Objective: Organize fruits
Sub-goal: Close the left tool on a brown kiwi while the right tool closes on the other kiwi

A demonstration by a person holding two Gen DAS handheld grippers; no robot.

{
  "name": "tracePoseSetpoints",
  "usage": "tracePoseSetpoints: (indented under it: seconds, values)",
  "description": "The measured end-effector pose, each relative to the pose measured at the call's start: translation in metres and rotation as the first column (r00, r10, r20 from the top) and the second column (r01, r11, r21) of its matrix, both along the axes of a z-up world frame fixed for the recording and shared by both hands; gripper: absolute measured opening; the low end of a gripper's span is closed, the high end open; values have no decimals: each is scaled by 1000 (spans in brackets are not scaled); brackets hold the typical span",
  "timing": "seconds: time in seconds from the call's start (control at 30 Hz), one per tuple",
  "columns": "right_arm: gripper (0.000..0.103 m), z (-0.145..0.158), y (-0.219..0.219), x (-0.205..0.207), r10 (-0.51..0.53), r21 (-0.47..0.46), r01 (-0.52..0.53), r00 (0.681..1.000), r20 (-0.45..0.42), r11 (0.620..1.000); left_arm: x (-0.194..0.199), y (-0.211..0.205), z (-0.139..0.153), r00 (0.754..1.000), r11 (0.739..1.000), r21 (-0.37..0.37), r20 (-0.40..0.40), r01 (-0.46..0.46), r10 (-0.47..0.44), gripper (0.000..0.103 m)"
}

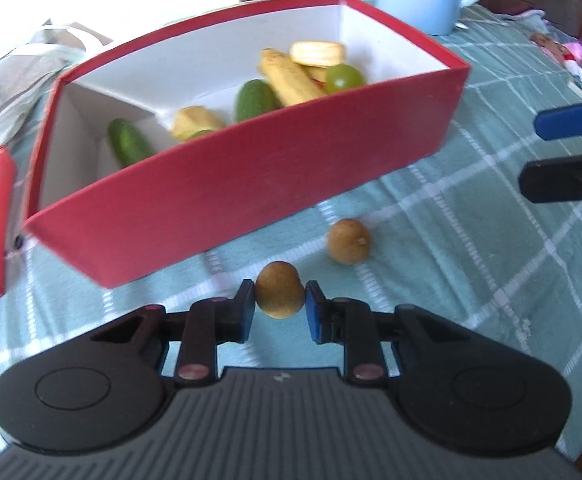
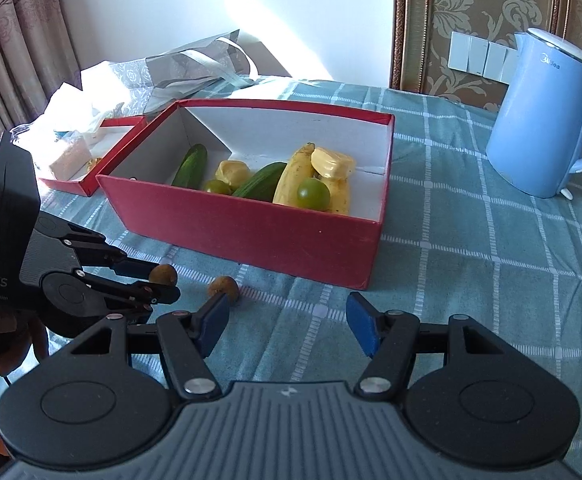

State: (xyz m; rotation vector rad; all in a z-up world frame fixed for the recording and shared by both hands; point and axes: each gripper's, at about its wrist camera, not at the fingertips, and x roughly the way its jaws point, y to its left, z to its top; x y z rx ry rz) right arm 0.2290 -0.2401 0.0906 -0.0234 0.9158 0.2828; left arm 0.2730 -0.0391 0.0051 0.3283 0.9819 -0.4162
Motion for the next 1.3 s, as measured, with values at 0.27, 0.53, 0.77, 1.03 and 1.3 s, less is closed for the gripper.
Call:
tracePoseSetpoints:
  seconds: [0.27,0.53,0.77,1.03,1.3]
  values:
    - [64,-16,34,6,127,-32,-127,992,11,991,6,40,13,974,975,-7,24,-223,224,24]
    - [58,-36,71,19,232,-81,-230,973,15,970,9,62,17,954,954,-7,26,-299,299,24]
    - [45,-52,90,32,263,-105,-262,965,-2,959,6,65,16,950,951,-5,22,-310,310,24]
    - [41,-72,95,46,249,-146,-251,968,-31,957,5,69,15,947,947,-3,14,-320,320,24]
    - [29,-85,101,56,266,-185,-275,961,-72,944,6,70,15,946,946,-1,13,-324,324,24]
